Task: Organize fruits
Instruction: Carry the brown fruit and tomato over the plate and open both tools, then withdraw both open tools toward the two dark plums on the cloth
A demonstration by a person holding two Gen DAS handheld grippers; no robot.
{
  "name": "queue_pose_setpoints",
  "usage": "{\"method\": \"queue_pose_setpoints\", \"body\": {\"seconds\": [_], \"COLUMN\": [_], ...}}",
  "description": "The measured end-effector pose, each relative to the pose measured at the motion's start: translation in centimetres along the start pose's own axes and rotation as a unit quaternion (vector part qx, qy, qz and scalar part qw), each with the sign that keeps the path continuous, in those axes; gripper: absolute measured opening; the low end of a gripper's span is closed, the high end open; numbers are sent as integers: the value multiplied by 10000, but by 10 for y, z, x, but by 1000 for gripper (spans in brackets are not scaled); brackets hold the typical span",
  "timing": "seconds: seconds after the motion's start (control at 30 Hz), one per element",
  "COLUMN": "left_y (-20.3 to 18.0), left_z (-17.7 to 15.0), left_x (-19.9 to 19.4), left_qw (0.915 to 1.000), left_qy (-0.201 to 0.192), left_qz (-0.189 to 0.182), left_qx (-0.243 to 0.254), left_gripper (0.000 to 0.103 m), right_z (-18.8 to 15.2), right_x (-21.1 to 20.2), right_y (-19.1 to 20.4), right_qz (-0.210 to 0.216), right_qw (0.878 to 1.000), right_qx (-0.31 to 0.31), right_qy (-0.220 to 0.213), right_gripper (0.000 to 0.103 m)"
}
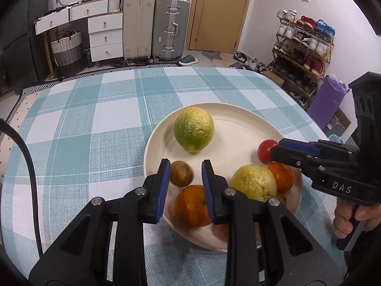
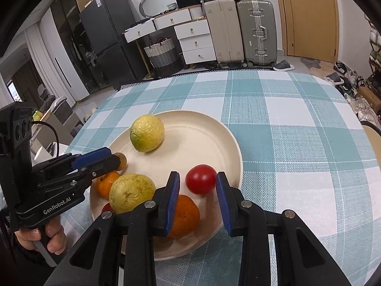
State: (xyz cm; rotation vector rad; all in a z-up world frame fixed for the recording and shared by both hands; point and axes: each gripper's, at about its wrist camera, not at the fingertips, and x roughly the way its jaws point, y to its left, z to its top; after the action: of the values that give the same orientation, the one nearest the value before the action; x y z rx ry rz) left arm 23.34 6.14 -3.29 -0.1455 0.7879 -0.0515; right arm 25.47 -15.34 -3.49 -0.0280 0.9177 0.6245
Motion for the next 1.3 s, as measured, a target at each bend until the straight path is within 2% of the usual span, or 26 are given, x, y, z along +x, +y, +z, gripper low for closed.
{"method": "queue_pose_setpoints", "body": {"seconds": [0.07,0.1,0.17,0.2,0.27,0.33,0.37,0.47,0.5,0.57,0.6,0.97,1.3], "left_y": [-1,-1,0,0,-1,-1,-1,-1,-2,-2,-3,-14,-14], "left_z": [0,-1,-3,-5,-8,-11,-13,-19,-21,-25,-28,-62,-86], "left_x": [-6,-9,-17,-22,-32,-44,-51,-69,-75,-83,-87,-117,-105], "left_qw": [10000,10000,9999,9999,9996,9992,9990,9983,9982,9980,9979,9973,9986], "left_qy": [-41,-64,-115,-153,-253,-349,-409,-536,-557,-563,-568,-560,-424], "left_qz": [50,51,46,41,84,171,196,214,222,267,290,465,308], "left_qx": [23,20,-10,-16,-29,-28,-36,-54,-61,-76,-72,51,-106], "left_gripper": [26,28,43,47,64,74,81,85,87,100,102,102,102], "right_z": [-1,-2,-3,-4,-6,-8,-9,-14,-15,-18,-19,-48,-68], "right_x": [-5,-9,-16,-20,-27,-35,-39,-50,-53,-57,-59,-66,-57], "right_y": [1,2,2,3,5,8,9,13,15,19,20,35,36], "right_qz": [-71,-86,-67,-59,-131,-163,-164,-92,-80,-143,-184,-193,-248], "right_qw": [10000,9999,9998,9997,9995,9993,9992,9990,9989,9987,9986,9984,9978], "right_qx": [-33,-46,-53,-54,-88,-157,-178,-207,-224,-264,-274,-464,-610], "right_qy": [-53,-85,-165,-214,-264,-302,-321,-393,-410,-421,-416,-254,56], "right_gripper": [34,39,47,48,51,59,70,88,91,99,102,103,103]}}
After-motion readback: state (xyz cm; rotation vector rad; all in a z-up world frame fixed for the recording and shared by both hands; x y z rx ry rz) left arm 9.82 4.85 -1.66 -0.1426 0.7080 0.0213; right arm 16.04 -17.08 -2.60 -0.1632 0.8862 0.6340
